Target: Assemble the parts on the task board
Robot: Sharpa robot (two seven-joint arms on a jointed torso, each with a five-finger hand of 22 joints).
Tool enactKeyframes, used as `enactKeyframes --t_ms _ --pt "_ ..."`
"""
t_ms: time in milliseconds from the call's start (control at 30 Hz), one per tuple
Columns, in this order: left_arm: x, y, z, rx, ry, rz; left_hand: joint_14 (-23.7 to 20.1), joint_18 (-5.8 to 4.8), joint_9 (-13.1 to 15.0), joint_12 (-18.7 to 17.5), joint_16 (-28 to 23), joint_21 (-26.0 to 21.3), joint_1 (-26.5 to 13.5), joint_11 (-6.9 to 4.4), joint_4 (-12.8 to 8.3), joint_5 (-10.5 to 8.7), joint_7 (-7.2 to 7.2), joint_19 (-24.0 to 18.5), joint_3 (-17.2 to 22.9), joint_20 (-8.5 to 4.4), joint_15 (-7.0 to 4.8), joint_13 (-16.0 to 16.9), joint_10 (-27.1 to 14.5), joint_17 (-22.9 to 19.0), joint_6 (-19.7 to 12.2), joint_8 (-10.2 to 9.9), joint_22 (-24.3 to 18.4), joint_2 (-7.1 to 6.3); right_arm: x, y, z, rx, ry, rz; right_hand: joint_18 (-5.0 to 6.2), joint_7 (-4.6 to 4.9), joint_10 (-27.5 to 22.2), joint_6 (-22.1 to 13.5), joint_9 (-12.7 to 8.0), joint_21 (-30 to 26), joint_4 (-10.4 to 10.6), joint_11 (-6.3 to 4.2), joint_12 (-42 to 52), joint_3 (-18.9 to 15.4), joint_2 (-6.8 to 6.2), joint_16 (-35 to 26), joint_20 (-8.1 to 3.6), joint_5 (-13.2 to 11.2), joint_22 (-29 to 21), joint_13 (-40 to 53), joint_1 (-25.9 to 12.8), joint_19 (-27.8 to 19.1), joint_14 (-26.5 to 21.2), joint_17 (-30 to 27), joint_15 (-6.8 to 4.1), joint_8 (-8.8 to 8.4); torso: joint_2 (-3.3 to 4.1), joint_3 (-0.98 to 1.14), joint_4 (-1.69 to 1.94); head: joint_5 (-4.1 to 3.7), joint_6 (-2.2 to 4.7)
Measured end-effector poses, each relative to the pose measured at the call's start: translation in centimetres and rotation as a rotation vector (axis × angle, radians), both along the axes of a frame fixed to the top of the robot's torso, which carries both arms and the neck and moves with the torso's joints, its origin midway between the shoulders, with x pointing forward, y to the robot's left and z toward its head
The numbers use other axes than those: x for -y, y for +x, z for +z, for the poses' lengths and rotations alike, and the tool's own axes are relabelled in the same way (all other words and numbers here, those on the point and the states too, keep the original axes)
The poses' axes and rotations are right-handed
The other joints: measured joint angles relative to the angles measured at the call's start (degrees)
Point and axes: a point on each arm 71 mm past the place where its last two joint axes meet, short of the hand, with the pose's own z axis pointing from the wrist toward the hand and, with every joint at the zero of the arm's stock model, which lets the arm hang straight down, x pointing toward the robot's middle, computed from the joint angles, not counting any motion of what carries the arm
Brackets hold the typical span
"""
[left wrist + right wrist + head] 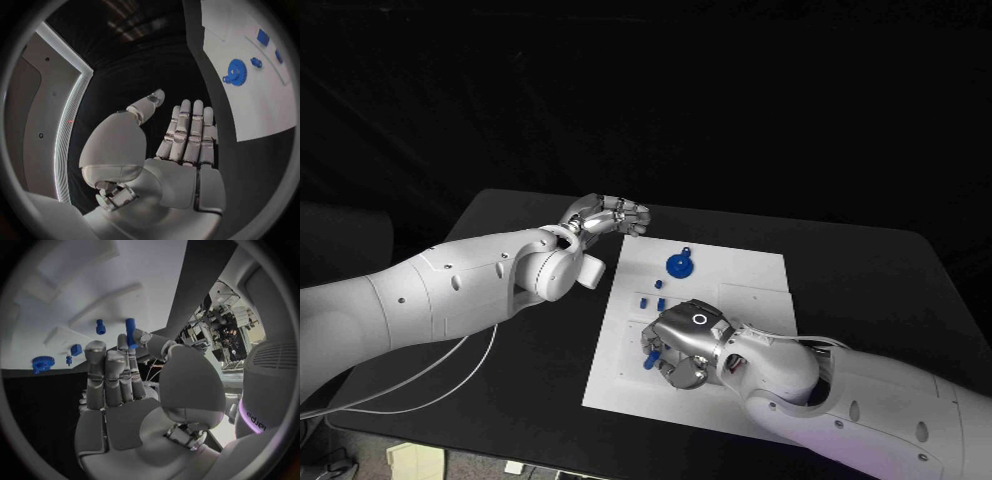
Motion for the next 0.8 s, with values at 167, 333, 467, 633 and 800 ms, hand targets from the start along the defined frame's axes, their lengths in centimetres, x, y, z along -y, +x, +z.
enactKeyframes --t_ms 167,333,467,633,800 --pt "0.0 0.0 0.0 0.000 0.000 0.000 0.0 0.00 0.0 0.0 0.0 -0.2 0.0 0.00 0.0 0.00 0.00 0.0 0.0 0.00 0.00 0.0 0.0 0.1 0.0 0.0 0.0 0.00 0.0 0.0 -0.1 0.003 -0.007 0.000 0.00 0.00 0.0 0.0 0.0 0.0 0.0 0.00 0.0 0.0 0.00 0.0 0.00 0.0 0.0 0.1 0.0 0.0 0.0 0.0 0.00 0.01 -0.01 -0.06 0.01 0.00 -0.08" --pt "0.0 0.0 0.0 0.000 0.000 0.000 0.0 0.00 0.0 0.0 0.0 -0.2 0.0 0.00 0.0 0.00 0.00 0.0 0.0 0.00 0.00 0.0 0.0 0.1 0.0 0.0 0.0 0.00 -0.5 0.0 -0.1 0.005 -0.014 0.006 0.00 0.00 0.0 0.0 0.0 0.0 0.0 0.00 0.0 0.0 0.00 0.0 0.00 0.0 0.0 0.2 0.0 0.0 0.0 0.0 0.00 0.01 -0.02 -0.07 0.02 0.00 -0.12" --pt "0.0 0.0 0.0 0.000 -0.001 -0.001 0.0 0.00 0.0 0.0 0.0 -0.2 0.0 0.00 0.0 0.00 0.00 0.0 0.0 0.00 0.00 0.0 0.0 0.1 0.0 0.0 0.0 0.00 -0.8 -0.1 -0.3 0.006 -0.027 0.011 -0.01 0.01 0.0 0.0 0.0 0.0 0.0 0.00 0.0 0.0 0.00 0.0 0.00 0.0 0.0 0.2 0.0 0.0 0.0 0.0 0.00 0.00 -0.03 -0.10 0.02 -0.07 -0.12" --pt "0.1 0.0 0.0 -0.001 -0.001 -0.002 0.0 0.00 0.0 0.0 0.0 -0.2 0.0 0.00 0.0 0.00 0.00 0.0 0.0 0.00 0.00 0.0 0.0 0.1 0.0 0.0 0.0 0.00 -1.2 -0.3 -0.4 0.012 -0.043 0.018 0.00 0.02 0.0 0.0 0.0 0.0 0.0 -0.01 0.0 0.0 0.00 0.0 0.00 -0.2 0.0 0.2 0.0 0.0 0.0 0.0 0.00 -0.02 -0.03 -0.10 0.02 -0.12 -0.23" --pt "0.1 0.0 0.0 -0.001 -0.001 -0.002 0.0 0.00 0.0 0.0 0.0 -0.2 0.0 0.00 0.0 0.00 0.00 0.0 0.0 0.00 0.00 0.0 0.0 0.1 0.0 0.0 0.0 0.00 -1.4 -0.4 -0.5 0.020 -0.055 0.021 0.00 0.03 0.0 0.0 0.0 0.0 0.0 -0.01 0.0 0.0 -0.01 0.0 0.00 -0.2 0.0 0.2 0.0 0.0 0.0 0.0 0.00 -0.12 -0.03 -0.12 0.05 -0.12 -0.34"
